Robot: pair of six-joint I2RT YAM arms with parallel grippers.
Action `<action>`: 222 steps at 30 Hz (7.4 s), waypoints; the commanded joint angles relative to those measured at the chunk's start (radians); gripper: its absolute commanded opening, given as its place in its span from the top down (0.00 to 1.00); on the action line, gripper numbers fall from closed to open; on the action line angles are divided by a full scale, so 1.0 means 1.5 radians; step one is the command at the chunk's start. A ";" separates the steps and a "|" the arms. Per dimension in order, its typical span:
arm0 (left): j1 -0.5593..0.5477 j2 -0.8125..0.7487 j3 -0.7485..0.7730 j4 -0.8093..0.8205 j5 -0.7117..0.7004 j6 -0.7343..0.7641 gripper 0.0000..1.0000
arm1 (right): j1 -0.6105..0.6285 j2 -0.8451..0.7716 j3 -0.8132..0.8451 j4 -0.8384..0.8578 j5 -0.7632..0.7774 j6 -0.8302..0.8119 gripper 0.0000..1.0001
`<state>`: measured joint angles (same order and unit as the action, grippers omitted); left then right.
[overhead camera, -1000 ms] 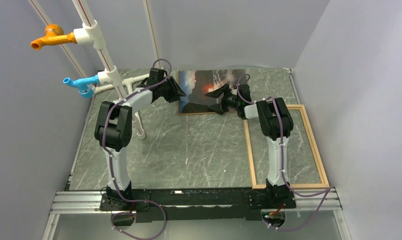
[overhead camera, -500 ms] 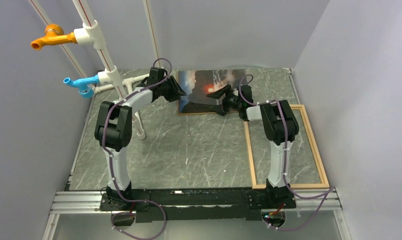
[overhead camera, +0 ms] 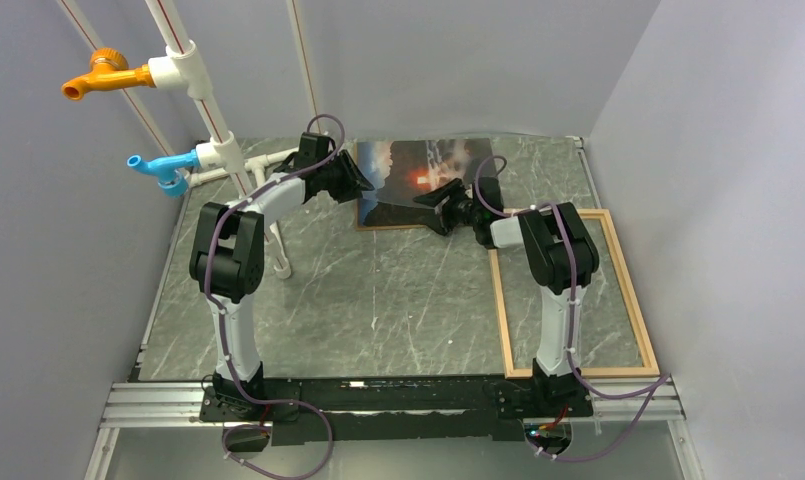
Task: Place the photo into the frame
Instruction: Pick up the photo frame item at the center of the board.
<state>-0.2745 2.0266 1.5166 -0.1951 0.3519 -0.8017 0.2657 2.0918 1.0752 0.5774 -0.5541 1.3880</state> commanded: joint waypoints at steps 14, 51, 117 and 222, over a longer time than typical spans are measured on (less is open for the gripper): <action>0.001 -0.013 0.040 -0.003 0.022 0.030 0.56 | 0.008 0.036 -0.019 0.068 0.123 0.054 0.41; -0.002 -0.083 -0.029 -0.032 0.074 0.078 0.51 | -0.038 0.032 0.107 -0.045 0.167 -0.031 0.92; -0.305 -0.302 -0.218 -0.018 0.004 -0.007 0.44 | -0.450 -0.569 -0.545 -0.200 -0.074 -0.220 0.28; -0.386 -0.425 -0.302 -0.042 -0.154 0.054 0.44 | -0.411 -0.655 0.073 -0.635 0.016 -0.319 1.00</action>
<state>-0.7929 1.4773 1.1007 -0.3805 0.1650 -0.7216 -0.3466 1.0752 1.1404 -0.4679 -0.5282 0.8589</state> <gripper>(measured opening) 0.564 0.008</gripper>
